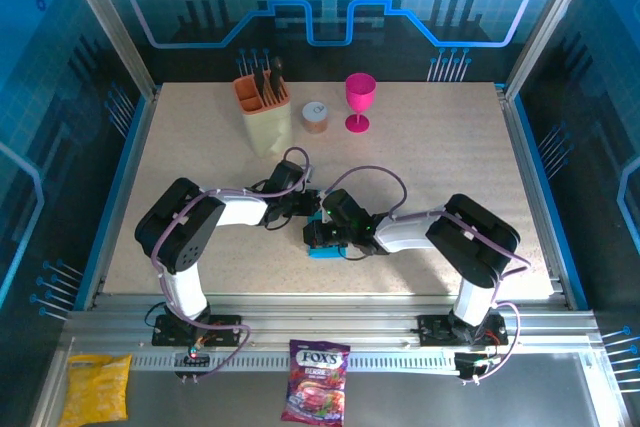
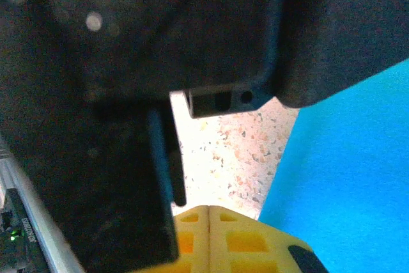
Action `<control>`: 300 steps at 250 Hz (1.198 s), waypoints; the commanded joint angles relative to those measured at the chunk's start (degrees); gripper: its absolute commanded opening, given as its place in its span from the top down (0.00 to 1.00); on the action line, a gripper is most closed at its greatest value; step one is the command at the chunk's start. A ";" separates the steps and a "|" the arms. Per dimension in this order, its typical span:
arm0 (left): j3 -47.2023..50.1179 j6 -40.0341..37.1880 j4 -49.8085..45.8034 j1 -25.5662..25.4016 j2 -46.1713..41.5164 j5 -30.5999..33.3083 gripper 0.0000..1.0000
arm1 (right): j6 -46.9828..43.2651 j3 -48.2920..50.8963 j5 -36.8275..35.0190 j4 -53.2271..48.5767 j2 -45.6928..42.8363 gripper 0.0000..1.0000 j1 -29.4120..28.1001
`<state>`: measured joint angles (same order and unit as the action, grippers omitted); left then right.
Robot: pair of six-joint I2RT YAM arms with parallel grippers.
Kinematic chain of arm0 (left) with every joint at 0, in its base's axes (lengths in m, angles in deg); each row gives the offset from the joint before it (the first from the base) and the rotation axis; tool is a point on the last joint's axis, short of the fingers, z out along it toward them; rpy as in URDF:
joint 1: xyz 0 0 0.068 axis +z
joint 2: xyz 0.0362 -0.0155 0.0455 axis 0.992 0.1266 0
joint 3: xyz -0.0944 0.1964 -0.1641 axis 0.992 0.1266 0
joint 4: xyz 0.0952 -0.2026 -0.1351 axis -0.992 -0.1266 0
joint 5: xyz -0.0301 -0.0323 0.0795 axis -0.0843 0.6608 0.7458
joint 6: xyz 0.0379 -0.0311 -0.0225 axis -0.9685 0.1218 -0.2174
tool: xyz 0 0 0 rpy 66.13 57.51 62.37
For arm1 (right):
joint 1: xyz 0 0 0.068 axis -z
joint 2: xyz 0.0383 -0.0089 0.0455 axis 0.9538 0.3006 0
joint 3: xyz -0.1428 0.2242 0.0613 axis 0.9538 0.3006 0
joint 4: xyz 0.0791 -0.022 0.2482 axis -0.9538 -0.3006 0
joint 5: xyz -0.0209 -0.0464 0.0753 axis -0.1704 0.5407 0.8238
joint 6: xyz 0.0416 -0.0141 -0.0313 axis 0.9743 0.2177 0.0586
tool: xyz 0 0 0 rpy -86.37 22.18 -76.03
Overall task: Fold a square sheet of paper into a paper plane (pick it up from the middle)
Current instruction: Hold the square sheet of paper at the center of the table.
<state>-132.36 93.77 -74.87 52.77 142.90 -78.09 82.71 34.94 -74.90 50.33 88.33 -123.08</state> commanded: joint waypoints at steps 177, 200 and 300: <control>2.31 0.88 -1.97 -0.19 2.59 0.13 1.00 | 4.89 9.44 0.64 4.19 -0.94 1.00 -3.17; 2.44 0.98 -1.98 -0.17 2.47 0.08 1.00 | 4.67 8.68 0.74 1.47 -1.56 1.00 -3.48; 0.32 1.50 -5.06 -0.18 2.30 1.47 1.00 | -1.39 3.44 -1.85 -18.90 -2.67 1.00 -5.60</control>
<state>-132.07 94.44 -73.95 51.99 143.14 -79.36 83.12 37.52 -78.11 41.76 85.14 -126.81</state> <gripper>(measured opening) 0.052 0.062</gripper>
